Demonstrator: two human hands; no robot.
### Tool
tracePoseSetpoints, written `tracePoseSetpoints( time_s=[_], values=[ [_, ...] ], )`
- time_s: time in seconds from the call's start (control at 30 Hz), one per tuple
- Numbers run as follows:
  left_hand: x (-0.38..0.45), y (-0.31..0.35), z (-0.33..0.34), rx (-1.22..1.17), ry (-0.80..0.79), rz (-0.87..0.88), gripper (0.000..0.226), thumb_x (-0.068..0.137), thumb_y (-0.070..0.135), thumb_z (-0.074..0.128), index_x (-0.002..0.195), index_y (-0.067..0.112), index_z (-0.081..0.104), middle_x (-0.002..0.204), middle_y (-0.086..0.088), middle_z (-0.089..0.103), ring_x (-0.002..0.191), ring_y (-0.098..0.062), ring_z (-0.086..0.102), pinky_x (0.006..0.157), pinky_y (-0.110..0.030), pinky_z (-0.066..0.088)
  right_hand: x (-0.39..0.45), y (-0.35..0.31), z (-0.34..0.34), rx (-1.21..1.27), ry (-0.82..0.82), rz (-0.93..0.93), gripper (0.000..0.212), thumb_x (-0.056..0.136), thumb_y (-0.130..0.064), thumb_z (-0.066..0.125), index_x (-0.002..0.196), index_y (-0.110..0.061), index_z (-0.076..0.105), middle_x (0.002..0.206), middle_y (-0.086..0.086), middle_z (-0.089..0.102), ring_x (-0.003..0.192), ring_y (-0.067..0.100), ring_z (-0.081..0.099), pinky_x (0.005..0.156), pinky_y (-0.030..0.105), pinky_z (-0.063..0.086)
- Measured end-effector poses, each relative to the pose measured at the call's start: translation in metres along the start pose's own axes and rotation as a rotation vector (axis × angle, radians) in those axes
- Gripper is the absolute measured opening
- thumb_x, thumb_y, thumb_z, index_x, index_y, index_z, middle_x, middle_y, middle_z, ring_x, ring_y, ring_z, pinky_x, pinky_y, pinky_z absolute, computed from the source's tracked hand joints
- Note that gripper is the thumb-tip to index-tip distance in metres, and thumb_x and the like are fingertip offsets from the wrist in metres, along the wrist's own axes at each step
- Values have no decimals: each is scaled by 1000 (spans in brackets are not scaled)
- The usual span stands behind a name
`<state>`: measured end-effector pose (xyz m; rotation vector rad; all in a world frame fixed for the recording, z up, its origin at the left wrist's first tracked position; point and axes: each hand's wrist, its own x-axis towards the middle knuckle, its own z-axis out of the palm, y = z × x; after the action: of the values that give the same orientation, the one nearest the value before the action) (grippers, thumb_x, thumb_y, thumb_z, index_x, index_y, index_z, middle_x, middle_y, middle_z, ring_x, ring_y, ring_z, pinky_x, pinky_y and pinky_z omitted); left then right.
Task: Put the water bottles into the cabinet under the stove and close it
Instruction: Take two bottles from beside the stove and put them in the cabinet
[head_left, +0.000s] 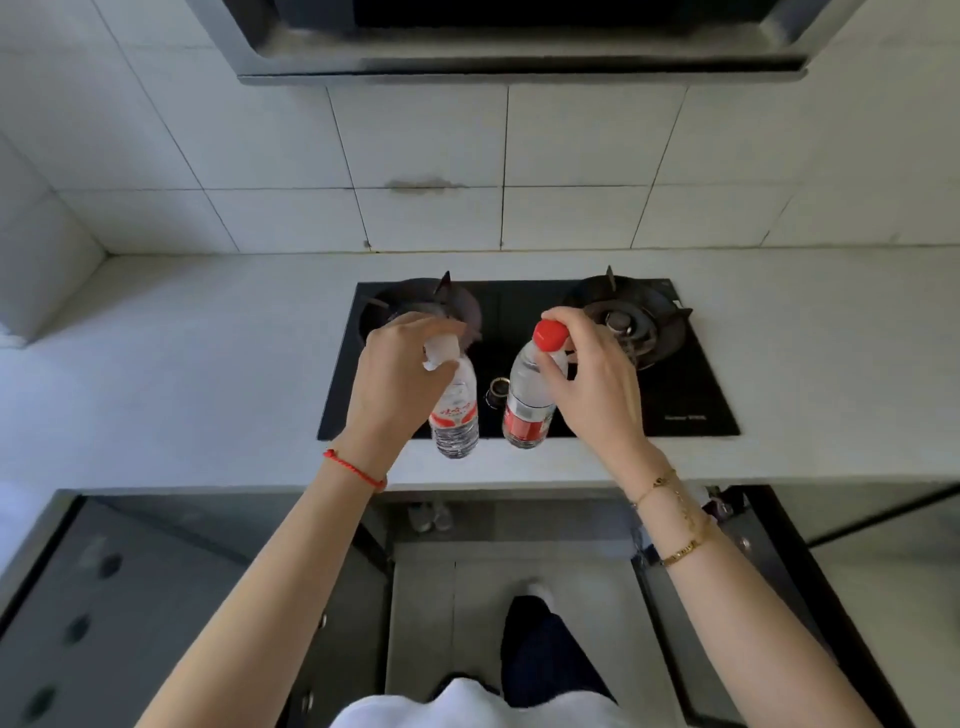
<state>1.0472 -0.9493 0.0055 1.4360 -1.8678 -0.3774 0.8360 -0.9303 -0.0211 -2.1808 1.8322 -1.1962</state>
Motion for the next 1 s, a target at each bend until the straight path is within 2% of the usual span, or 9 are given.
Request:
tracePoseSetpoints(
  time_s=[0.13,0.27,0.33,0.5,0.67,0.73,1.0],
  values=[
    [-46,-1,-5,-12,-47,-10,38,77,6,74,113,21,73,114,0,71,89,-15,66,80,-27,57,-52,-15,-8,-5,-62,22,36,88,-26,67,121,-21,54,108,-5,65,97,14,60,75,25,50],
    [-85,-3,-1,-16,-76,-41,36,77,7,74,110,23,73,111,6,70,85,-7,60,73,-10,46,-94,-20,-8,-1,-140,55,35,89,-27,66,121,-22,53,106,-6,65,93,11,59,71,21,45],
    [-103,-3,4,-11,-96,-62,37,77,6,73,109,23,73,109,7,70,83,-4,57,71,-7,43,-112,-20,-7,-1,-170,66,33,90,-29,65,120,-23,53,104,-6,65,90,10,58,70,22,46],
    [-144,-6,25,-42,-136,-143,37,75,4,72,106,23,73,108,8,70,85,-7,61,74,-16,52,-148,-10,-2,15,-259,96,34,89,-28,67,118,-22,51,106,-5,65,92,12,59,72,18,41],
    [-179,-19,56,-25,-125,-231,34,75,9,72,106,23,73,105,6,71,81,-9,61,75,-24,56,-181,12,9,24,-310,128,35,88,-23,69,118,-19,51,107,-2,65,95,18,61,74,27,50],
    [-188,-28,72,-9,-118,-251,33,74,10,72,105,22,73,105,5,72,82,-10,62,75,-25,56,-191,24,17,19,-326,133,35,87,-23,70,117,-17,52,106,1,65,95,20,62,73,25,46],
    [-211,-97,158,-6,-178,-334,34,71,3,68,101,19,72,102,3,70,89,-16,65,76,-31,56,-223,84,92,-1,-342,159,33,87,-19,70,114,-14,53,107,3,64,95,23,61,73,24,43]
  ],
)
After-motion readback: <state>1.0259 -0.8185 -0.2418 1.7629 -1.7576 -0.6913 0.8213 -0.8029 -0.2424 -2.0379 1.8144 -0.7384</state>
